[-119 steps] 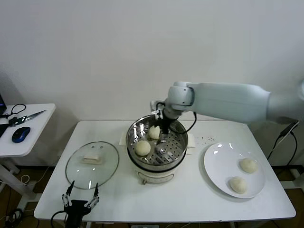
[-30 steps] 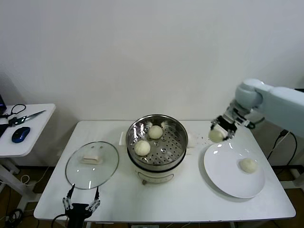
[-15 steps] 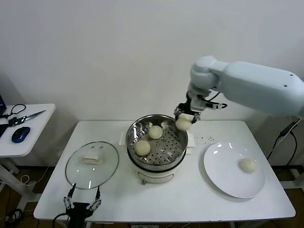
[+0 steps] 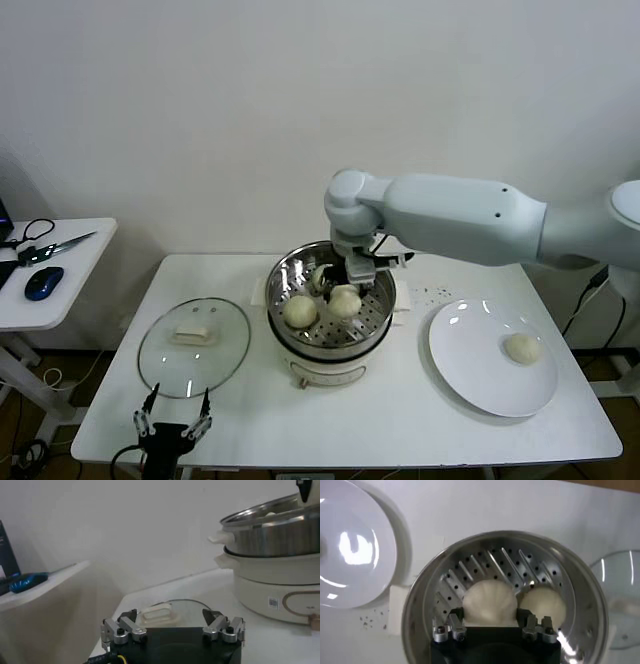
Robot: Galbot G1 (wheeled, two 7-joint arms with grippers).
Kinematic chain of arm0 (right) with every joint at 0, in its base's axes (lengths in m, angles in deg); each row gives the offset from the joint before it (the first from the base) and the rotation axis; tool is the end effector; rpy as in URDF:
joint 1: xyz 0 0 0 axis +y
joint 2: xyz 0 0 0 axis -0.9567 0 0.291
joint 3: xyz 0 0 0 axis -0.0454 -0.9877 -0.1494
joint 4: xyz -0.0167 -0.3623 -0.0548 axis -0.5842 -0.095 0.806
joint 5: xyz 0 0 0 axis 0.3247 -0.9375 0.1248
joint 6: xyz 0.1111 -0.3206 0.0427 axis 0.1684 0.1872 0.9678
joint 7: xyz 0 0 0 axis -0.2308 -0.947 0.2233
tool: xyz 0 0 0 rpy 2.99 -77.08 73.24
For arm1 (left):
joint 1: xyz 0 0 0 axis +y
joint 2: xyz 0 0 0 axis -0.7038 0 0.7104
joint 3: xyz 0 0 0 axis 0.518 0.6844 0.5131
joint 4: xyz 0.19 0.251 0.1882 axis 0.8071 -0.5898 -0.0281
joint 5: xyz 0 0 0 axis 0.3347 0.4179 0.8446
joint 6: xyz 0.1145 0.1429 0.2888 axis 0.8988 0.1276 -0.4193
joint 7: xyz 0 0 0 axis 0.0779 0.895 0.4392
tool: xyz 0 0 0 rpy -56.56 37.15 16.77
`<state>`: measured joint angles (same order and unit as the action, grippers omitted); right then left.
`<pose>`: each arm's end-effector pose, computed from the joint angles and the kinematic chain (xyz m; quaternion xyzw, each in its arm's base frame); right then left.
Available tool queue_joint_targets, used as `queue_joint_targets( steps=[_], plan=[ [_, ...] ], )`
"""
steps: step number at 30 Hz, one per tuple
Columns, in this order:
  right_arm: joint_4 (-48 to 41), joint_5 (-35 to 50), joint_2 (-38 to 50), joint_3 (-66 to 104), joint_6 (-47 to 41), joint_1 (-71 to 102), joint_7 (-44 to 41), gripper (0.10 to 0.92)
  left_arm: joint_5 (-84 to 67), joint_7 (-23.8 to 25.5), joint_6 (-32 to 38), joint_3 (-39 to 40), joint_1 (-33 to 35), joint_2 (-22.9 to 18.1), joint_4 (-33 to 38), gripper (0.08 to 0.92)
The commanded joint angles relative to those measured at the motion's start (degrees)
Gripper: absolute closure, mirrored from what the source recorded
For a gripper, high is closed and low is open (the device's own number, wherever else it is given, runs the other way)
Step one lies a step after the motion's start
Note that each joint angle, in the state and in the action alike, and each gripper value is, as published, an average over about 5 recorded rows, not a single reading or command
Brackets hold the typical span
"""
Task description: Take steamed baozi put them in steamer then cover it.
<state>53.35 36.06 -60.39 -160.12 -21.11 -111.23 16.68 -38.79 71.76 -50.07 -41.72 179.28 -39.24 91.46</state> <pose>0.5174 0.1507 -0.0631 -0.6673 -0.0506 -0.7416 0.0464 0.0716 0.0440 -0.3546 0.0399 -0.9795 -0.1456 0.1330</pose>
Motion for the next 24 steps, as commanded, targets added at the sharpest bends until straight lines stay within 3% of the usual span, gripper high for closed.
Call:
queue_joint_targets(
  steps=[1,8,17,24],
  plan=[
    [0.7,-1.9,-2.5,-0.6,1.1,3.9,0.2,0.341,-0.3,0.0,-0.1,0.0,-0.4,-0.1,-0.5,0.177],
    [0.7,-1.9,-2.7,-0.2,0.4,5.1,0.5,0.337,-0.3,0.0,-0.3,0.0,-0.9,0.1,-0.6,0.177],
    [0.8,-2.7,-1.0,2.4,0.1,4.7,-0.9,0.211,-0.4,0.0,-0.1,0.0,-0.7,0.2,-0.6,0.177],
    [0.2,-3.7,3.7,7.6,-0.3,1.9,0.6,0.203,-0.3,0.0,0.1,0.2,-0.4,0.2,-0.5,0.177]
  ],
)
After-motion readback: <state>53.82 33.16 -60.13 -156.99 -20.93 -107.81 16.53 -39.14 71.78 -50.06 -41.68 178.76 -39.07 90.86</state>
